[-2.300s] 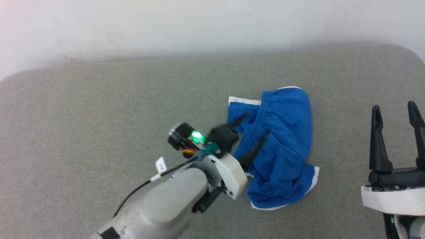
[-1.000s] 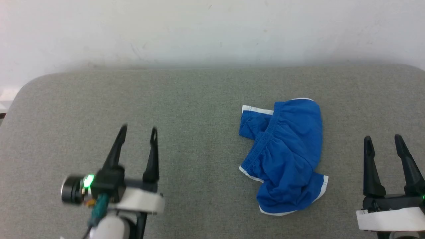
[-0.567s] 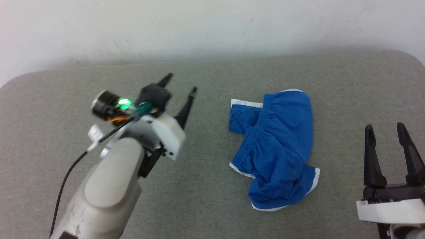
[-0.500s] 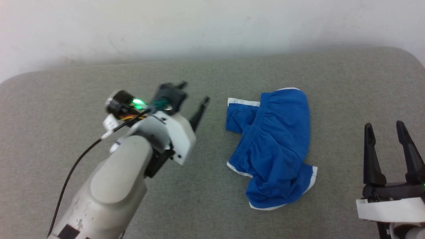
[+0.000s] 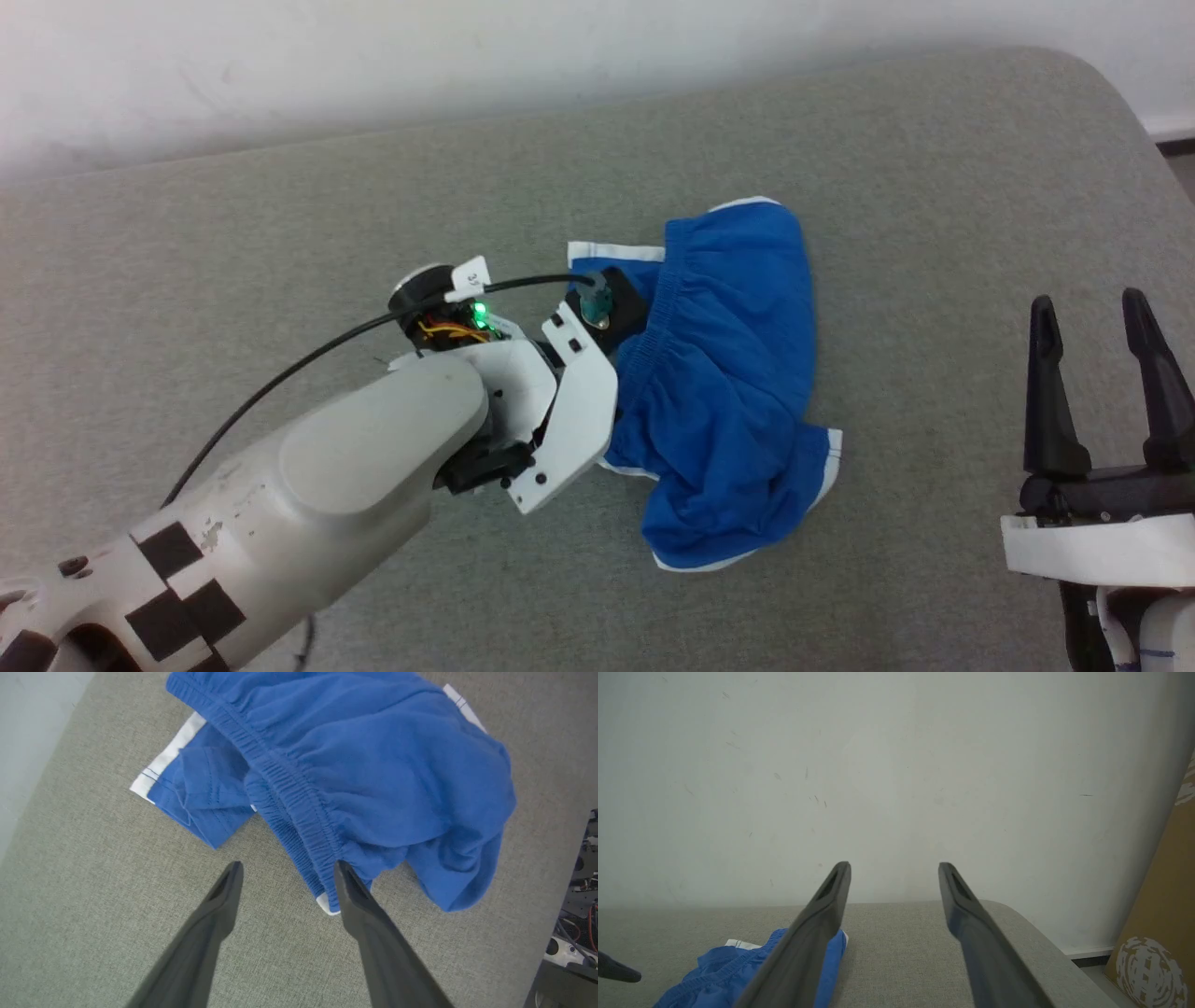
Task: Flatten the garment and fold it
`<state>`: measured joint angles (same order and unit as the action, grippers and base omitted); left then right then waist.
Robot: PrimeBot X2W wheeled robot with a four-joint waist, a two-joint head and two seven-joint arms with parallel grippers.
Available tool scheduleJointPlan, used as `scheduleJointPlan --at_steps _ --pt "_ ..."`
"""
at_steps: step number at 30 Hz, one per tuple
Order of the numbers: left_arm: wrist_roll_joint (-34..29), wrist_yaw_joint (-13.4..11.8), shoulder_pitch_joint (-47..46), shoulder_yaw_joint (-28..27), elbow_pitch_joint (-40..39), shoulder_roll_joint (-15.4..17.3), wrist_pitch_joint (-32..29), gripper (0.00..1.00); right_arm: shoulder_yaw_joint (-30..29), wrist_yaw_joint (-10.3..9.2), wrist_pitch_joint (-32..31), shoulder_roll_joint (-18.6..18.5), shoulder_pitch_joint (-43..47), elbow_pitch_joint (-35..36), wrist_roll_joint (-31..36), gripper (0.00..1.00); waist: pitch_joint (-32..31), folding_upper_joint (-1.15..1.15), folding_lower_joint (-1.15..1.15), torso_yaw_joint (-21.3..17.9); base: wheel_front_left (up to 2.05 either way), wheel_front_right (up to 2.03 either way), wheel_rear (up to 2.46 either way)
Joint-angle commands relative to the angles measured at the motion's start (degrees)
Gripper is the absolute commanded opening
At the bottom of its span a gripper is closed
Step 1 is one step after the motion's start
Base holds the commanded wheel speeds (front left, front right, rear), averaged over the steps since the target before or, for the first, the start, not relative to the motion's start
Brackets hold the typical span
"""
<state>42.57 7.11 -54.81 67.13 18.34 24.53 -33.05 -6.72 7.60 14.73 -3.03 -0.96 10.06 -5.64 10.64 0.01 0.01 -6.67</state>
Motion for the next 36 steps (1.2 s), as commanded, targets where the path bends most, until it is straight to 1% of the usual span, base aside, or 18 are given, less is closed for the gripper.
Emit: scheduleJointPlan --at_steps 1,4,7,9,11,13,14,15,17,20,23,25,31,34,36 --pt "1.4 0.4 -1.6 2.3 -0.2 0.4 -1.1 1.00 0.2 -0.11 0.3 0.1 -1.1 -0.2 -0.5 1.00 2.6 -0.01 -0.01 -2.7 0.00 0.00 0.00" --pt "3.3 0.4 -3.0 5.3 0.1 0.7 -3.5 1.00 0.2 -0.11 0.3 0.1 -1.9 -0.3 -1.0 1.00 4.0 -0.01 -0.01 -4.0 0.00 0.00 0.00" --pt "2.8 0.4 -2.6 6.1 1.7 0.6 -5.2 1.00 0.2 -0.11 0.3 0.1 -2.7 -0.6 -1.5 1.00 5.1 -0.01 -0.01 -4.9 0.00 0.00 0.00" --pt "3.6 0.4 -1.0 6.2 3.1 0.2 -6.1 1.00 0.4 -0.11 0.3 0.1 -3.1 -0.8 -1.7 1.00 5.7 -0.01 -0.01 -5.4 0.00 0.00 0.00" --pt "2.2 0.4 0.4 6.2 4.1 0.1 -7.7 1.00 0.5 -0.11 0.3 0.1 -3.5 -1.0 -1.8 1.00 6.0 -0.01 -0.01 -5.6 0.00 0.00 0.00" --pt "0.4 0.4 2.1 6.2 3.4 0.4 -10.5 1.00 0.3 -0.11 0.3 0.1 -3.5 -1.2 -1.9 1.00 6.1 -0.01 -0.01 -5.4 0.00 0.00 0.00" --pt "0.7 0.4 2.6 6.2 2.8 0.6 -11.0 0.24 0.1 -0.11 0.3 0.1 -3.4 -1.3 -1.8 1.00 5.9 -0.01 -0.01 -5.1 0.00 0.00 0.00" --pt "1.5 0.4 2.9 6.2 2.1 0.9 -11.0 0.00 0.0 -0.11 0.3 0.1 -3.3 -1.3 -1.7 1.00 5.7 -0.01 -0.01 -4.7 0.00 0.00 0.00" --pt "1.9 0.4 2.4 6.2 0.5 1.9 -9.5 0.00 -0.3 -0.11 0.3 0.1 -3.1 -1.5 -1.4 1.00 5.1 -0.01 -0.01 -3.8 0.00 0.00 0.00" --pt "3.4 0.4 0.9 6.1 -0.9 3.8 -2.7 0.00 -0.6 -0.11 0.3 0.1 -2.6 -1.3 -0.9 1.00 3.7 -0.01 -0.01 -2.2 0.00 0.00 0.00" --pt "6.1 0.4 1.3 3.5 -2.0 6.1 4.7 0.00 -0.7 -0.11 0.3 0.1 -1.8 -1.2 -0.2 1.00 2.0 -0.01 -0.01 -0.4 0.00 0.00 0.00" --pt "7.6 -0.1 2.6 1.2 -2.5 8.5 8.3 0.00 -0.9 -0.11 0.3 0.1 -1.2 -1.0 0.2 1.00 1.1 -0.01 -0.01 0.7 0.00 0.00 0.00" --pt "9.9 -4.9 9.0 -2.2 -1.8 18.2 13.2 0.00 -0.8 -0.11 0.3 0.1 -0.2 -0.8 1.2 1.00 -0.4 -0.01 -0.01 3.0 0.00 0.00 0.00" --pt "13.6 -6.8 13.4 -3.6 -0.6 20.3 14.5 0.00 -0.5 -0.11 0.3 0.1 0.3 -0.9 1.9 1.00 -1.0 -0.01 -0.01 3.9 0.00 0.00 0.00" --pt "13.8 -8.1 15.5 -3.2 0.4 21.6 14.6 0.00 0.1 -0.11 0.3 0.1 0.3 -0.9 2.9 1.00 -1.4 -0.01 -0.01 4.3 0.00 0.00 0.00"
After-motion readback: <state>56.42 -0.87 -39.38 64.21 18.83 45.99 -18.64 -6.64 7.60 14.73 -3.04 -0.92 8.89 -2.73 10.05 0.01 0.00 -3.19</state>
